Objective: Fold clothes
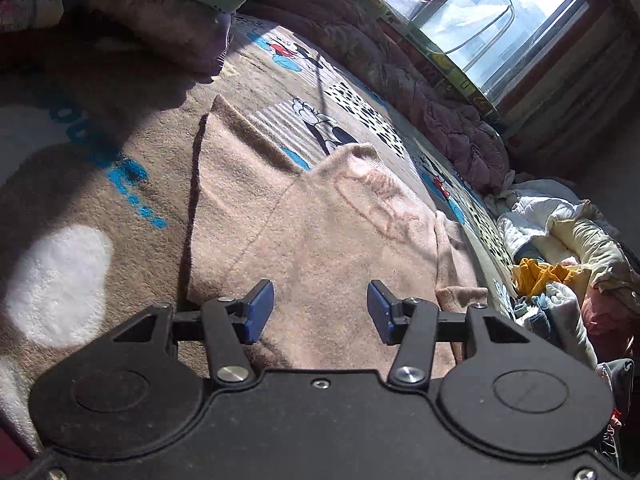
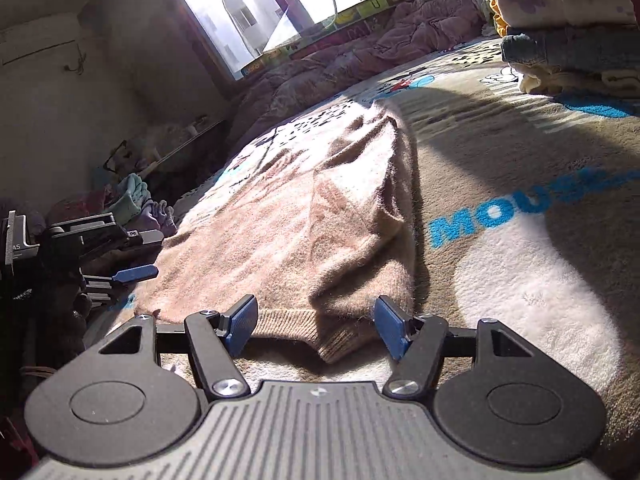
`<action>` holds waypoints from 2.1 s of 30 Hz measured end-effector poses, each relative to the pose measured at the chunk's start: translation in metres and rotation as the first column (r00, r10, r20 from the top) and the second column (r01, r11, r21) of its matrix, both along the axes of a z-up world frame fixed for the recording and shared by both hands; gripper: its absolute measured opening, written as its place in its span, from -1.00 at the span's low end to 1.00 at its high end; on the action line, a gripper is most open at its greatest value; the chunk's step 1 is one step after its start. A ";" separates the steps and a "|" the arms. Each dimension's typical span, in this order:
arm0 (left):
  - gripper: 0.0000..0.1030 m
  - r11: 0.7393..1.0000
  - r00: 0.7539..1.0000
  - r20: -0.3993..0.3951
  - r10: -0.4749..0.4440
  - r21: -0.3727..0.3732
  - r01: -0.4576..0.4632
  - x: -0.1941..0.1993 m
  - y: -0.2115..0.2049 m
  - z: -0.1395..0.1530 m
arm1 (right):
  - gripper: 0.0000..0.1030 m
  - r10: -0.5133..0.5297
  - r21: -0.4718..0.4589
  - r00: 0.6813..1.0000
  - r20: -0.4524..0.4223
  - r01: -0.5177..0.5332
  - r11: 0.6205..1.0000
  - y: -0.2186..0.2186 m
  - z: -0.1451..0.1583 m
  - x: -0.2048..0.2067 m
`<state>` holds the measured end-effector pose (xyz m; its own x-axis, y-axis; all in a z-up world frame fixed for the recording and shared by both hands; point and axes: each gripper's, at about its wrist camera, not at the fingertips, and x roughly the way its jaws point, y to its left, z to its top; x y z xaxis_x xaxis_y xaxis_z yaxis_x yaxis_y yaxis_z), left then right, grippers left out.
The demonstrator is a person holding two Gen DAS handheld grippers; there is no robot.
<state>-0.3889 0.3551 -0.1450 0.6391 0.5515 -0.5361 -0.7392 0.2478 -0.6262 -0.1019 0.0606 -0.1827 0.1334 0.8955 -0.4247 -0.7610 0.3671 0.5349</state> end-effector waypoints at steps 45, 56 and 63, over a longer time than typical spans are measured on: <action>-0.49 0.980 0.937 0.312 0.160 -0.167 -0.112 -0.052 -0.007 -0.059 | 0.53 -0.152 0.038 0.976 -0.154 0.160 0.986 -0.011 -0.032 0.034; -0.33 0.968 0.882 0.425 0.205 -0.221 -0.119 -0.032 0.014 -0.071 | 0.57 -0.144 0.029 0.982 -0.124 0.149 0.988 -0.011 -0.032 0.030; -0.81 0.999 0.959 0.281 0.046 -0.040 -0.036 0.005 0.024 -0.031 | 0.59 -0.134 0.008 0.989 -0.067 0.135 0.991 -0.007 -0.031 0.024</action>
<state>-0.3837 0.3786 -0.1759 0.7445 0.5645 -0.3565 -0.5403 0.1957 -0.8184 -0.0783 0.0535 -0.2141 0.2250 0.8764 -0.4258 -0.6677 0.4569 0.5877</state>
